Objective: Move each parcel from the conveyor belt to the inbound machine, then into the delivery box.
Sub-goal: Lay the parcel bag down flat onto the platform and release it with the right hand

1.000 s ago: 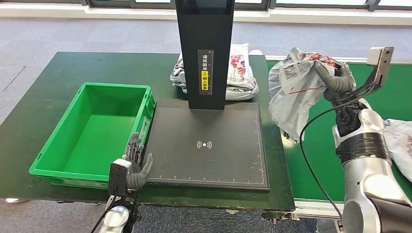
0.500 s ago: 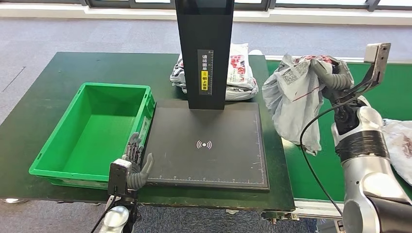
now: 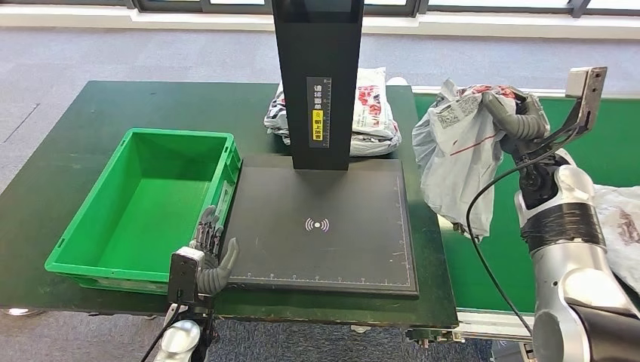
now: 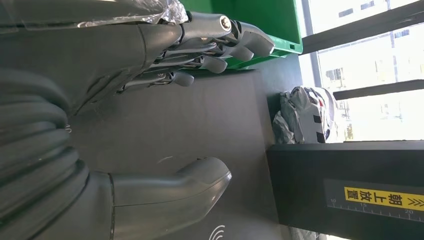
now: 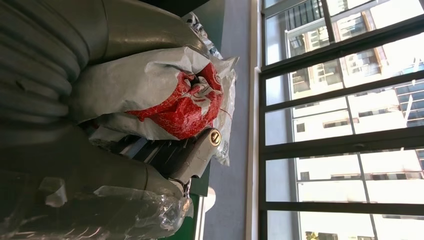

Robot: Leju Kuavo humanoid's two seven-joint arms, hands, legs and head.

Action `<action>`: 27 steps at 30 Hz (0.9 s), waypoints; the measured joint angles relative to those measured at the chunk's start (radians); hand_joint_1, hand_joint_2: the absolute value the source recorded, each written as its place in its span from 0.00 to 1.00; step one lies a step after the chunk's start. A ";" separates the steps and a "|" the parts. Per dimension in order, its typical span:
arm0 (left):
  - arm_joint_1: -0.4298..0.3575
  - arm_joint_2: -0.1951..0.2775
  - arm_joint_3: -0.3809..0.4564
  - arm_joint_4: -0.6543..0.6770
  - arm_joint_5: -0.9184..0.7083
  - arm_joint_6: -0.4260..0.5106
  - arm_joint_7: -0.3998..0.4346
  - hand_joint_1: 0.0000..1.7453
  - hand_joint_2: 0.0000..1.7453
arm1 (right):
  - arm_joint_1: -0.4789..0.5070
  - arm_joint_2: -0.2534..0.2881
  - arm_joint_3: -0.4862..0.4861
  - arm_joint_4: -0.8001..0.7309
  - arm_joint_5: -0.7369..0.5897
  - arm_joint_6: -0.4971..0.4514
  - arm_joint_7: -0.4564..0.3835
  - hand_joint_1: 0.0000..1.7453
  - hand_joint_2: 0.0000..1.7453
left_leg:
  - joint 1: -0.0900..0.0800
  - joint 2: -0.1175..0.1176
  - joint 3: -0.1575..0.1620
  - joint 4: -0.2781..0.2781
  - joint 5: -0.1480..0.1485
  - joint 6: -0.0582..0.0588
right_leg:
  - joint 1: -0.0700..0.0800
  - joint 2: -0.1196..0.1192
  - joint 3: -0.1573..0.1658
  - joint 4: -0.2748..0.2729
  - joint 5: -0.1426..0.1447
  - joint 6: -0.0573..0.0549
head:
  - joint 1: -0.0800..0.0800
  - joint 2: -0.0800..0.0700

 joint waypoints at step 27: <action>-0.012 -0.017 -0.002 0.008 -0.009 0.009 0.023 0.00 1.00 | -0.024 0.176 0.550 0.017 -0.043 -0.021 0.062 1.00 1.00 | 0.002 0.000 0.000 0.000 0.000 0.000 | 0.002 0.001 -0.001 0.000 0.000 0.000 | 0.000 0.000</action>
